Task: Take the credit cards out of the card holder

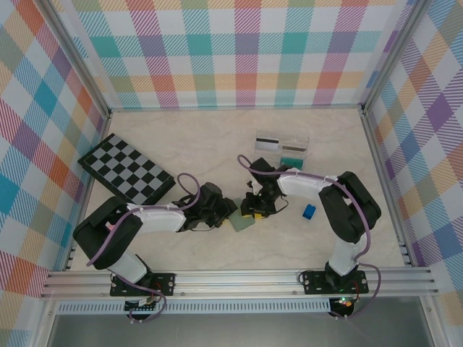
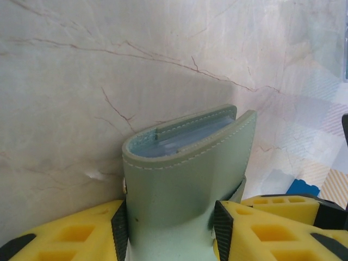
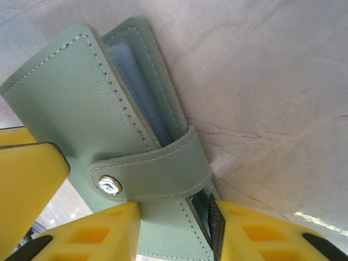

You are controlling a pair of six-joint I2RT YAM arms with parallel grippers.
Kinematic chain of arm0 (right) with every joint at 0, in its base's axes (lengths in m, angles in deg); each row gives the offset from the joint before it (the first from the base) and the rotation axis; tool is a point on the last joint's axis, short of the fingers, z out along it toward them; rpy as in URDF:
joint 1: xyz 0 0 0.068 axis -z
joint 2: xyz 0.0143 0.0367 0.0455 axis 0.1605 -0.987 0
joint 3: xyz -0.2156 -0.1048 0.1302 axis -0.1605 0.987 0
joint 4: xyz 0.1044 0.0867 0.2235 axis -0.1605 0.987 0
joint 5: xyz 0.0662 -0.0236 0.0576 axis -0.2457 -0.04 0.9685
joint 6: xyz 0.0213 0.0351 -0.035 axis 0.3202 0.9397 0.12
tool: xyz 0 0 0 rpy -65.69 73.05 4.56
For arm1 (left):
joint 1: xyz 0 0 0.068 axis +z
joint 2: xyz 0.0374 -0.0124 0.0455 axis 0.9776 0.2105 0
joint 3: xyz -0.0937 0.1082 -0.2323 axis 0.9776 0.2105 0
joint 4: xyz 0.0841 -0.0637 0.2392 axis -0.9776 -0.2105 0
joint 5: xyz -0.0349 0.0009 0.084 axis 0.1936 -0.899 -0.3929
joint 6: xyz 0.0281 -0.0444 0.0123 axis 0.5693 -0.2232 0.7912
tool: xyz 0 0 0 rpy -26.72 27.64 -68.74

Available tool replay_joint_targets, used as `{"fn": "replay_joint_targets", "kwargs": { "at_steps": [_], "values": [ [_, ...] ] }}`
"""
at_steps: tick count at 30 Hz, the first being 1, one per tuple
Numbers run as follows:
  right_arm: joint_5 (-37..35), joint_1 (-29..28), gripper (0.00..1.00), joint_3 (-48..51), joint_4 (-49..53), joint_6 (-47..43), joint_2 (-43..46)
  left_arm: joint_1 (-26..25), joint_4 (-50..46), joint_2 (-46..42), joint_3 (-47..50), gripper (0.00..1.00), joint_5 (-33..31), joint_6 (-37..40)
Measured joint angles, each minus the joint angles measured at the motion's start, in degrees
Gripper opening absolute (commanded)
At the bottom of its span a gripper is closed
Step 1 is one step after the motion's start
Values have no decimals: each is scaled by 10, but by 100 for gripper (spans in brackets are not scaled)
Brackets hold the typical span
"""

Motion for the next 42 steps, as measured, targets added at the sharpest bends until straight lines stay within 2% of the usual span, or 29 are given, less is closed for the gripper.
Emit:
{"fn": "replay_joint_targets", "kwargs": {
  "at_steps": [6,13,17,20,24,27,29,33,42],
  "values": [
    [-14,0,35,-13,14,-2,-4,2,50,0,29,45,19,19],
    [-19,0,33,-26,25,-5,-18,10,96,-3,56,38,45,49],
    [-17,0,33,-33,31,-9,-24,10,107,-3,65,32,47,62],
    [-15,0,33,-37,35,-13,-28,12,107,-3,67,19,47,67],
    [-20,0,37,-39,39,-15,-27,12,112,-3,68,14,47,76],
    [-41,0,44,-42,48,-19,-21,12,116,-3,68,10,48,80],
    [-63,0,51,-42,57,-26,-2,12,114,-9,66,9,48,85],
    [-84,0,55,-48,67,-48,46,12,90,-21,50,7,49,90],
    [-64,-5,47,-87,79,-68,54,12,31,-33,7,5,53,87]
  ]
}}
